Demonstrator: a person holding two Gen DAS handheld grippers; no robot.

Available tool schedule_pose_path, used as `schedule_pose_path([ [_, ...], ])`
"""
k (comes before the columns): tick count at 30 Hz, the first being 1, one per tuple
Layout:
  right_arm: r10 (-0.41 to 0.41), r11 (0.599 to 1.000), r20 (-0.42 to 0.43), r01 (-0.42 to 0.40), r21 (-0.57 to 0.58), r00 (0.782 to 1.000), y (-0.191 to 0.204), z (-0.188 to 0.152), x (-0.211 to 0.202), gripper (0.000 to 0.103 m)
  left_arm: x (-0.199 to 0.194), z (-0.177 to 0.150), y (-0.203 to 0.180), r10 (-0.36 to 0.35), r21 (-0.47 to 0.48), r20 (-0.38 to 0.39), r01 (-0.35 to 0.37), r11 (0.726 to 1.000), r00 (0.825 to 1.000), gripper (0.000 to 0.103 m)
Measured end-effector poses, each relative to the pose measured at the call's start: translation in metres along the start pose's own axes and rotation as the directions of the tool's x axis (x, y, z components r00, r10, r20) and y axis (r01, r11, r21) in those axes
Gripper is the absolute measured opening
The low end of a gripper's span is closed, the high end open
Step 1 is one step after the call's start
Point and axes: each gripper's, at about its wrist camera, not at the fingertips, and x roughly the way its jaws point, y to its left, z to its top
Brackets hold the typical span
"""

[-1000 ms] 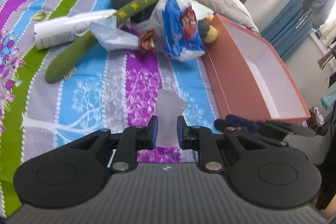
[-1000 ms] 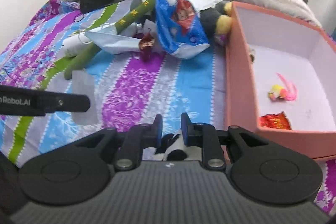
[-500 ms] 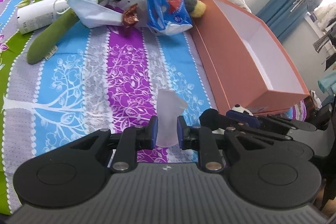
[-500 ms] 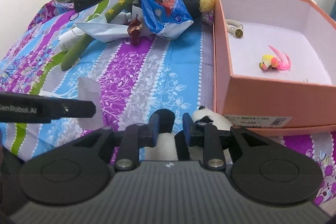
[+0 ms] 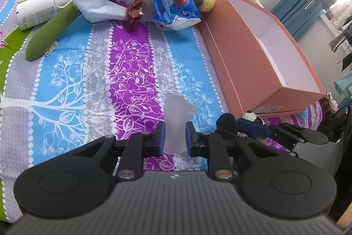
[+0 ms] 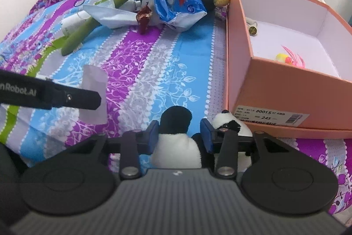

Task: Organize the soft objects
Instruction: 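Carry the panda over the pink box with the right tool while the left tool carries the clear plastic piece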

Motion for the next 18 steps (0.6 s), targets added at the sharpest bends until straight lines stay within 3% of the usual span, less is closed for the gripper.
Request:
schedule_pose_path([
  [2,0.007,1.0,-0.002,-0.007,-0.015,1.0,0.003,0.0,0.0,0.026,0.0,0.0,-0.002,0.001,0.004,-0.001,-0.001,1.0,1.0,0.023],
  [10,0.011,1.0,0.033,-0.011,0.013,0.999,0.005,0.003,-0.013,0.024,-0.008,0.005,-0.009,-0.011,0.016,0.007,0.011,1.0,1.0,0.023],
  [18,0.028,0.996,0.162,-0.042,0.083,0.986,-0.005,0.017,-0.062,0.024,-0.034,0.027,-0.025,-0.028,0.064,0.039,0.026,0.998,0.999,0.023],
])
